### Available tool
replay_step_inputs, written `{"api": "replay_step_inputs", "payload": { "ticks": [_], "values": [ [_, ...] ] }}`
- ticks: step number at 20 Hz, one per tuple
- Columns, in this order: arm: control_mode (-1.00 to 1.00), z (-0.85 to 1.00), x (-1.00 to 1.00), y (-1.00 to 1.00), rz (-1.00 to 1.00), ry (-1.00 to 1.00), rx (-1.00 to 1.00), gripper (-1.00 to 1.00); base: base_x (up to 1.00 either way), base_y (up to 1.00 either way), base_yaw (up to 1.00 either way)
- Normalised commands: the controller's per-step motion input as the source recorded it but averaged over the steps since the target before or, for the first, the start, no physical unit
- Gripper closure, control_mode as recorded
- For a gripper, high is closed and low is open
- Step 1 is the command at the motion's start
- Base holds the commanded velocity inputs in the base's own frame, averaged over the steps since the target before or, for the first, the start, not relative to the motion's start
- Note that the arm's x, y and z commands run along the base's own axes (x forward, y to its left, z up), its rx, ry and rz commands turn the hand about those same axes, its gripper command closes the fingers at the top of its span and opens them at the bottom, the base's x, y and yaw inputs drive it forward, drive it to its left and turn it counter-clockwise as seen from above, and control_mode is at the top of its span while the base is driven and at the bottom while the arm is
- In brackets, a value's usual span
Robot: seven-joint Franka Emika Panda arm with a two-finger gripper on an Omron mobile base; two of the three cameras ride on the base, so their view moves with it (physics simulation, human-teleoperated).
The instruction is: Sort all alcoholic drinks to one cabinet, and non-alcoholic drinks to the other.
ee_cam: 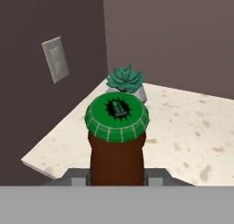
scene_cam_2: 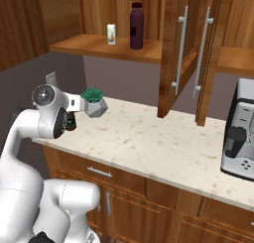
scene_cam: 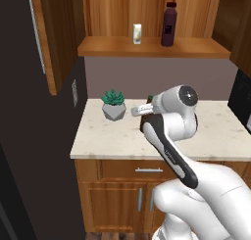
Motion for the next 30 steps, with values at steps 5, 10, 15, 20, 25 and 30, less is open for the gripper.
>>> {"api": "replay_step_inputs", "payload": {
  "ticks": [5, 10, 15, 20, 25, 30],
  "values": [
    [-1.00, 0.36, -0.47, -0.14, 0.00, -0.06, -0.01, 1.00, 0.00, 0.00, 0.00],
    [-1.00, 0.33, -0.41, -0.08, -0.03, -0.10, -0.03, 1.00, 0.00, 0.00, 0.00],
    [-1.00, 0.35, -0.45, -0.14, -0.03, -0.10, -0.03, 1.00, 0.00, 0.00, 0.00],
    [-1.00, 0.41, -0.44, -0.24, -0.01, -0.08, -0.01, 1.00, 0.00, 0.00, 0.00],
    [-1.00, 0.42, -0.44, -0.23, 0.00, -0.06, 0.00, 1.00, 0.00, 0.00, 0.00],
    [-1.00, 0.41, -0.42, -0.18, 0.00, -0.03, 0.00, 1.00, 0.00, 0.00, 0.00]
  ]
}}
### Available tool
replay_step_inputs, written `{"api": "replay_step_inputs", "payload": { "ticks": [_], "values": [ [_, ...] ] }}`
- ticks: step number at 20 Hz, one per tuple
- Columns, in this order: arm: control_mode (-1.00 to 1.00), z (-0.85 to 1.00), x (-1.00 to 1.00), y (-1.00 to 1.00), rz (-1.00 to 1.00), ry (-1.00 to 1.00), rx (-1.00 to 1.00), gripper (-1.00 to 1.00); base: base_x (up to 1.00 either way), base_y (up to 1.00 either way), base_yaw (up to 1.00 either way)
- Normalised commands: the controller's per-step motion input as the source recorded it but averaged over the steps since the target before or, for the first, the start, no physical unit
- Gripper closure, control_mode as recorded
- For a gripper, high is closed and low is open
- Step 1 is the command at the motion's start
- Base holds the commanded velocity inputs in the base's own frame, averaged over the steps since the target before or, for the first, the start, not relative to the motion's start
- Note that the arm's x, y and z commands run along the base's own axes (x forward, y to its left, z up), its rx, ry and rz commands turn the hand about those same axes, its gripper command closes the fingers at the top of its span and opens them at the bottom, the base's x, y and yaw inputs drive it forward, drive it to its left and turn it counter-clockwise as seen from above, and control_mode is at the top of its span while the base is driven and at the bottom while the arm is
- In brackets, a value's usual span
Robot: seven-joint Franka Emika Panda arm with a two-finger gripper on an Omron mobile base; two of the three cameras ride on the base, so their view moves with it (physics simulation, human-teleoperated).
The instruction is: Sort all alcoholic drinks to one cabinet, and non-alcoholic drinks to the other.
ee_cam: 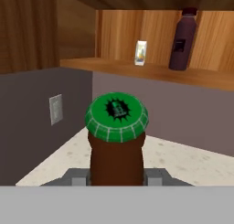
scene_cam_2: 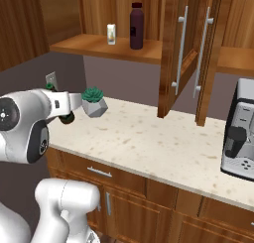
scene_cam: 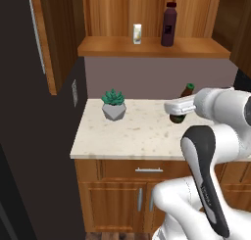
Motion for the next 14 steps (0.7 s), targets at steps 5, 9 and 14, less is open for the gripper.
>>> {"api": "replay_step_inputs", "payload": {
  "ticks": [5, 9, 14],
  "values": [
    [-1.00, 0.33, -0.34, -0.12, 0.00, 0.00, -0.01, 1.00, 0.00, 0.00, 0.00],
    [-1.00, 0.24, -0.39, -0.09, -0.02, 0.00, 0.00, 1.00, 0.00, 0.00, 0.00],
    [-1.00, 0.13, -0.33, -0.05, -0.04, 0.01, 0.00, 1.00, 0.00, 0.00, 0.00]
  ]
}}
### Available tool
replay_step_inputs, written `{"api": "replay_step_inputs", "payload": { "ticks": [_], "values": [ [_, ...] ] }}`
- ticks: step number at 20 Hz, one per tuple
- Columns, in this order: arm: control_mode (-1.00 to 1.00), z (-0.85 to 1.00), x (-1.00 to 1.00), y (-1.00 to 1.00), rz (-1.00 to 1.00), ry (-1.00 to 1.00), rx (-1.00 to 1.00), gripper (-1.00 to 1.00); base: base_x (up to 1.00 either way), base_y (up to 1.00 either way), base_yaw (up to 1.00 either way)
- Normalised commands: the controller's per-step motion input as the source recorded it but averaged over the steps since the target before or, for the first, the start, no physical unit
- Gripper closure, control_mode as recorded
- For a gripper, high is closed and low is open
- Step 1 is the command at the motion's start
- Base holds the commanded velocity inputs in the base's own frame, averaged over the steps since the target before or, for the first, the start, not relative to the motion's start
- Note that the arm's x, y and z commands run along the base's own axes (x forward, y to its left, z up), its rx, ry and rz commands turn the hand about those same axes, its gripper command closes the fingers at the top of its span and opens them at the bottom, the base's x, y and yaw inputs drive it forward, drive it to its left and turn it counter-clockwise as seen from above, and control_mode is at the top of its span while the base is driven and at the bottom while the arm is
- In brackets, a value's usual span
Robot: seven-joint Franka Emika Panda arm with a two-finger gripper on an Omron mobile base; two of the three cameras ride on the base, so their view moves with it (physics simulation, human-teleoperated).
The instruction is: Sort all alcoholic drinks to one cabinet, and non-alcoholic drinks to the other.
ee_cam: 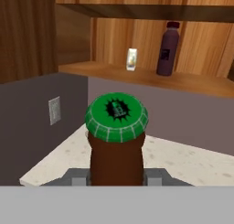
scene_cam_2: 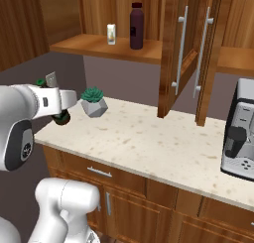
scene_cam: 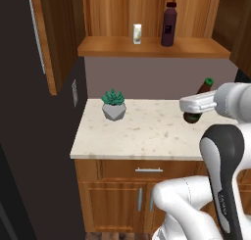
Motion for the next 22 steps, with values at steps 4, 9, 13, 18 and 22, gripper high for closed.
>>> {"api": "replay_step_inputs", "payload": {
  "ticks": [4, 9, 13, 18, 22],
  "values": [
    [-1.00, 0.01, -0.21, 0.00, -0.05, 0.00, 0.00, 1.00, 0.00, 0.00, 0.00],
    [-1.00, 0.02, -0.15, -0.02, -0.06, 0.00, 0.00, 1.00, 0.00, 0.00, 0.00],
    [-1.00, 0.02, -0.11, -0.08, -0.04, 0.00, 0.00, 1.00, 0.00, 0.00, 0.00],
    [-1.00, 0.00, -0.05, -0.10, -0.01, 0.00, 0.00, 1.00, 0.00, 0.00, 0.00],
    [-1.00, 0.00, -0.01, -0.05, 0.00, 0.00, 0.00, 1.00, 0.00, 0.00, 0.00]
  ]
}}
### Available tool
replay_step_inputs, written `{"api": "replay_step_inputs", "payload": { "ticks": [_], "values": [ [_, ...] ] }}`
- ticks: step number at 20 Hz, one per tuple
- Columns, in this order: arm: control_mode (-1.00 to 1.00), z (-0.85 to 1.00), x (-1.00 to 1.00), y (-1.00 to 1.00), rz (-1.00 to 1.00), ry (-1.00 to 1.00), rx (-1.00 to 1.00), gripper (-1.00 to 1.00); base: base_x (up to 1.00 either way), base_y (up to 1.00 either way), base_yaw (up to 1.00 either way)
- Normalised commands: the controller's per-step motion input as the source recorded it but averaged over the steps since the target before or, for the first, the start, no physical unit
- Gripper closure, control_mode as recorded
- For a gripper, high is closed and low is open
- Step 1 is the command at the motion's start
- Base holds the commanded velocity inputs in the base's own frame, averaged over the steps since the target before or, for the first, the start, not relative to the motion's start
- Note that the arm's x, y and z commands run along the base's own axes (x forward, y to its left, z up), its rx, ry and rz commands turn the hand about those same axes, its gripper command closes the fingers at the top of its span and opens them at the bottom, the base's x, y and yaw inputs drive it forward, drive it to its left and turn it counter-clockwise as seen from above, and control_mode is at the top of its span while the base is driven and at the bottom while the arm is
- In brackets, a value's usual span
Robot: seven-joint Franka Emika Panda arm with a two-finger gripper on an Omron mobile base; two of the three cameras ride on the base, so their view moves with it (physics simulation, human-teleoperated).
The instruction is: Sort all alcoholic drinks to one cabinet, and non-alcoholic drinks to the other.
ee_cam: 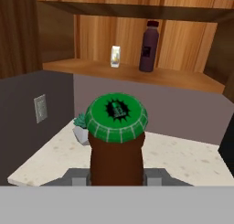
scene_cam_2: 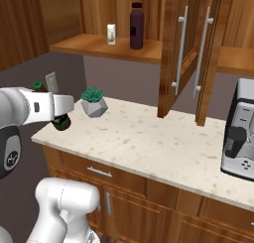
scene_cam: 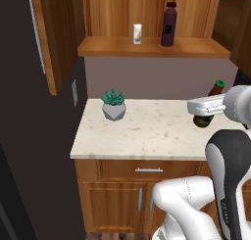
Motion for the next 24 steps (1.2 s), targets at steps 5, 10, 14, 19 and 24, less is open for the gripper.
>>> {"api": "replay_step_inputs", "payload": {
  "ticks": [5, 10, 14, 19, 24],
  "values": [
    [-1.00, 0.00, 0.00, -0.01, 0.00, 0.00, 0.00, 1.00, 0.00, 0.00, 0.00],
    [-1.00, 0.00, 0.00, 0.00, 0.00, 0.00, 0.00, 1.00, 0.00, 0.00, 0.00],
    [1.00, 0.00, 0.00, 0.00, 0.00, 0.00, 0.00, 1.00, 0.00, 0.00, 0.00],
    [1.00, 0.00, 0.00, 0.00, 0.00, 0.00, 0.00, 1.00, -0.08, -0.02, 0.00],
    [1.00, 0.00, 0.00, 0.00, 0.00, 0.00, 0.00, 1.00, -0.39, -0.12, 0.00]
  ]
}}
